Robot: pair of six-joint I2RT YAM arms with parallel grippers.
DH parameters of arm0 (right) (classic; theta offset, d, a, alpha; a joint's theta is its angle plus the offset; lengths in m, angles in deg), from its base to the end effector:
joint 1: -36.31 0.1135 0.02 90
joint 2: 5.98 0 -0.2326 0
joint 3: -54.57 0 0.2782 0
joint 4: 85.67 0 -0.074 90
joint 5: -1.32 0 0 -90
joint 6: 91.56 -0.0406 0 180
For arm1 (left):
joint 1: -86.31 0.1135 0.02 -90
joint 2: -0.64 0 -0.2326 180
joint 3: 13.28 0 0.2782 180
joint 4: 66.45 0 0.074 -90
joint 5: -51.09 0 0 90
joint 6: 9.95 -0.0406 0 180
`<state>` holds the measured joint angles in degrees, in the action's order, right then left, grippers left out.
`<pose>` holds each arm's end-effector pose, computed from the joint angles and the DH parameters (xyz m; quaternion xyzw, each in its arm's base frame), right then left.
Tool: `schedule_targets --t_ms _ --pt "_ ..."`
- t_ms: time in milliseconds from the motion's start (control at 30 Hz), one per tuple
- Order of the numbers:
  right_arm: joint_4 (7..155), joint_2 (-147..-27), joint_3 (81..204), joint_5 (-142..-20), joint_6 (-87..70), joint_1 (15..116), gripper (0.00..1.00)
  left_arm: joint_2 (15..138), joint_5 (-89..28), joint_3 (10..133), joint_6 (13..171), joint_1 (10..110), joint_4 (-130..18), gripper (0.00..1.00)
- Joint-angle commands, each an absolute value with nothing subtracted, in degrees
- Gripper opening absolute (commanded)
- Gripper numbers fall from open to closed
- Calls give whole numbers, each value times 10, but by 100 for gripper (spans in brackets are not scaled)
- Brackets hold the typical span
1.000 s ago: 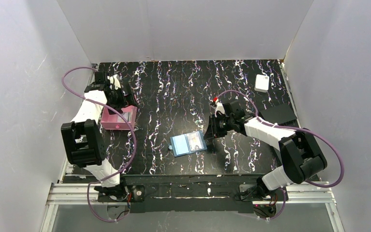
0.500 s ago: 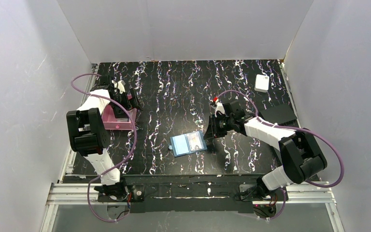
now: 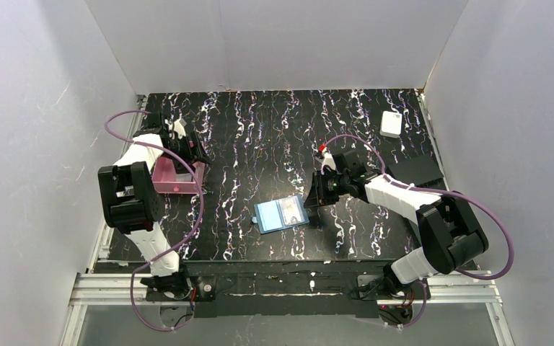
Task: Put the credit cards into the card holder
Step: Pick up the credit card from the storage box.
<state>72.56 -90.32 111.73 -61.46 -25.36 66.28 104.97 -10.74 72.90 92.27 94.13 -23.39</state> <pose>0.2652 0.1744 0.1349 -0.1314 0.9045 0.3507 0.2043 0.3937 0.0347 0.1560 -0.1039 0.9357 -0.2448 0.2319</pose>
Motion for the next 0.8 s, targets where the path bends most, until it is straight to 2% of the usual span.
schedule_targets --t_ms 0,567,767 --pt "734 -901 1132 -605 -256 662 27 1009 -95 720 920 946 -231 61" --pt "736 -907 1133 -603 -258 663 27 984 -110 714 913 946 -232 32" --pt "739 -912 1134 -601 -260 663 27 972 -147 716 899 945 -220 22"
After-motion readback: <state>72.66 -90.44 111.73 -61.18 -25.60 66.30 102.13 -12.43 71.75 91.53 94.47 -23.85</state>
